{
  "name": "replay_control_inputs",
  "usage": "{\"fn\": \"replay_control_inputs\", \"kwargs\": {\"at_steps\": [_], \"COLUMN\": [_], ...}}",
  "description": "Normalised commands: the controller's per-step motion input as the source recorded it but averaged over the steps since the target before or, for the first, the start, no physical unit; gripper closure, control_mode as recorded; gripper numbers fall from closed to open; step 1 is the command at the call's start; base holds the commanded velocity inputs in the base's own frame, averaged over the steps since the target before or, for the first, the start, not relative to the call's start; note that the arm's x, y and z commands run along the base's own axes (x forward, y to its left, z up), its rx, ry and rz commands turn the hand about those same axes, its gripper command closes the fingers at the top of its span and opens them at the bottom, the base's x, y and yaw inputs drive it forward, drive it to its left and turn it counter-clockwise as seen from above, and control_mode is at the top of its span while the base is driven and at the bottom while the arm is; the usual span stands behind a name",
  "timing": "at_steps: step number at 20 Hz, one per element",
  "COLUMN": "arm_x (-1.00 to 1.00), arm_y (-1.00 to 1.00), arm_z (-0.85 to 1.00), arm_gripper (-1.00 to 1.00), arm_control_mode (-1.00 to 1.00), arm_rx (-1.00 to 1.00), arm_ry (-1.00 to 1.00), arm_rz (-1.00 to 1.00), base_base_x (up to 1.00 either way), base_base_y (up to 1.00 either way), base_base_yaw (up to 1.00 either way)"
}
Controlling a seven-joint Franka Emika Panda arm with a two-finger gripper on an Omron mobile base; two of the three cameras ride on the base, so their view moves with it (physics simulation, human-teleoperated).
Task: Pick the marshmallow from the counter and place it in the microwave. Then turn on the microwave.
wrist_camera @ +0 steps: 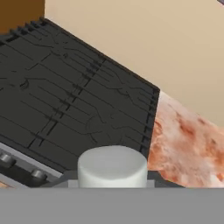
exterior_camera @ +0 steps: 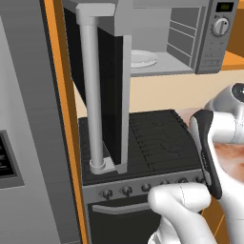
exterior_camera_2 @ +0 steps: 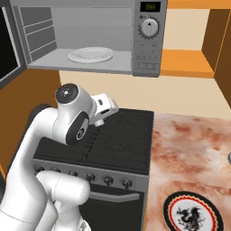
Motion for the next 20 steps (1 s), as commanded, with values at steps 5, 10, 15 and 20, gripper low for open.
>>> {"fn": "replay_control_inputs", "kwargs": {"at_steps": [5,10,15,20], "arm_x": [0.05,0.00,0.03,0.02], "arm_y": [0.34,0.40,0.21,0.12], "arm_z": [0.26,0.31,0.09,0.10], "arm_gripper": [1.00,1.00,1.00,1.00], "arm_control_mode": [-1.00,-1.00,-1.00,-1.00], "arm_rx": [0.00,-0.01,0.00,0.00], "arm_ry": [-0.08,-0.08,0.04,0.10], "arm_rz": [0.09,0.05,0.01,0.00], "base_base_x": [0.00,0.00,0.00,0.00], "base_base_y": [0.00,0.00,0.00,0.00], "base_base_yaw": [0.00,0.00,0.00,0.00]}}
